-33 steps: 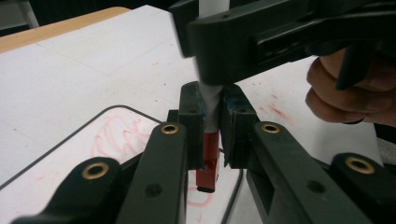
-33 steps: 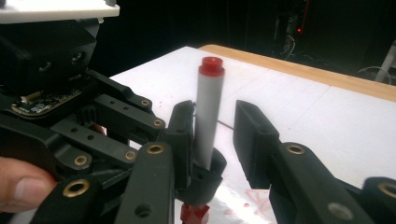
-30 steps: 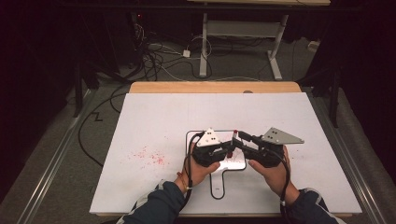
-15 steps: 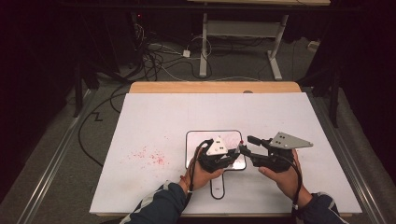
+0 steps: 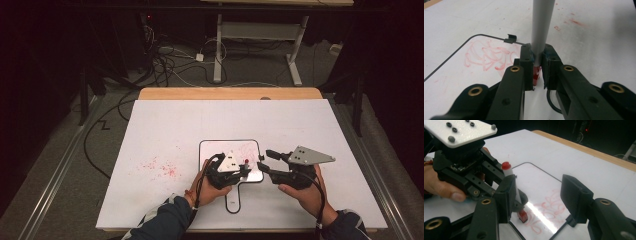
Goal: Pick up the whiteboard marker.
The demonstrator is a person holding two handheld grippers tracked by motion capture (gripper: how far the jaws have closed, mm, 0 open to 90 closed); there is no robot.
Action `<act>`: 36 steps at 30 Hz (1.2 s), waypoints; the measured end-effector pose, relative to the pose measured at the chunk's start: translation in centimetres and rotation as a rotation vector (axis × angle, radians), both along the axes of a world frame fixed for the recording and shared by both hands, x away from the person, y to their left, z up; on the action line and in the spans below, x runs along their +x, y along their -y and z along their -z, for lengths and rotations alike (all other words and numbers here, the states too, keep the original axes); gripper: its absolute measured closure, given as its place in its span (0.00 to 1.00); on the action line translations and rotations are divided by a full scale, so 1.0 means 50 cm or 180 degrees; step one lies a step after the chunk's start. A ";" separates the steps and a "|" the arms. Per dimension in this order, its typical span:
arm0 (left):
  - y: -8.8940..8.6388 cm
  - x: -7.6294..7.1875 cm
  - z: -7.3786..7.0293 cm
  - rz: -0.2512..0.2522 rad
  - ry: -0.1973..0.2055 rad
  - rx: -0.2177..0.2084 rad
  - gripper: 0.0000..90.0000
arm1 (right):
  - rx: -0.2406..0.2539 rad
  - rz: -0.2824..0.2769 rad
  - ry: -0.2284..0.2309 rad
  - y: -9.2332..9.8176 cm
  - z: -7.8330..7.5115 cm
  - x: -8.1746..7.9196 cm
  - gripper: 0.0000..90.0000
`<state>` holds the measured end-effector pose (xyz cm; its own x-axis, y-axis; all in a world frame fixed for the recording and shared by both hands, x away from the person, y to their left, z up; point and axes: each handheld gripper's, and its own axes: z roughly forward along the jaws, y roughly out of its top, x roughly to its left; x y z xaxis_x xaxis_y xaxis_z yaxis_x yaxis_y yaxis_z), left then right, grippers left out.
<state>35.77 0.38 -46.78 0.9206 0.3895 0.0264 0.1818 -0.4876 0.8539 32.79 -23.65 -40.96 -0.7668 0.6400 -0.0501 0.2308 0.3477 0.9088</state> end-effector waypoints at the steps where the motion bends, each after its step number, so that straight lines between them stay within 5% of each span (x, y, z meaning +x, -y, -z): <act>1: 0.008 0.007 -0.001 -0.0025 -0.0045 -0.0012 0.87 | -0.0044 0.0024 0.0005 0.006 0.000 -0.003 0.52; 8: 0.023 -0.002 -0.001 0.0115 -0.0072 -0.0011 0.88 | -0.0067 0.0114 -0.0050 0.035 0.007 -0.008 0.51; 12: 0.041 -0.008 0.001 0.0173 0.0055 0.0004 0.88 | -0.0057 0.0148 -0.0049 0.049 0.009 -0.010 0.51; 16: 0.045 0.010 0.002 0.0065 0.0195 0.0043 0.87 | -0.0114 0.0197 -0.0019 0.061 0.012 -0.015 0.51; 21: 0.015 0.032 0.003 -0.0136 0.0162 0.0026 0.88 | -0.0152 0.0218 0.0001 0.064 0.014 -0.016 0.50; 24: 0.002 0.040 0.006 -0.0179 -0.0003 -0.0101 0.87 | -0.0208 0.0241 0.0047 0.067 0.014 -0.016 0.48; 33: 0.016 0.002 0.006 0.0110 0.0027 -0.0067 0.87 | -0.0359 0.0336 0.0233 0.086 0.018 -0.032 0.42; 36: 0.020 -0.006 0.004 0.0167 0.0146 0.0041 0.87 | -0.0421 0.0368 0.0285 0.088 0.025 -0.036 0.39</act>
<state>35.46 -0.62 -46.96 0.9375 0.3402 0.0736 0.1167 -0.5064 0.8544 30.98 -28.05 -42.21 -0.6773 0.7068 -0.2043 0.1964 0.4413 0.8756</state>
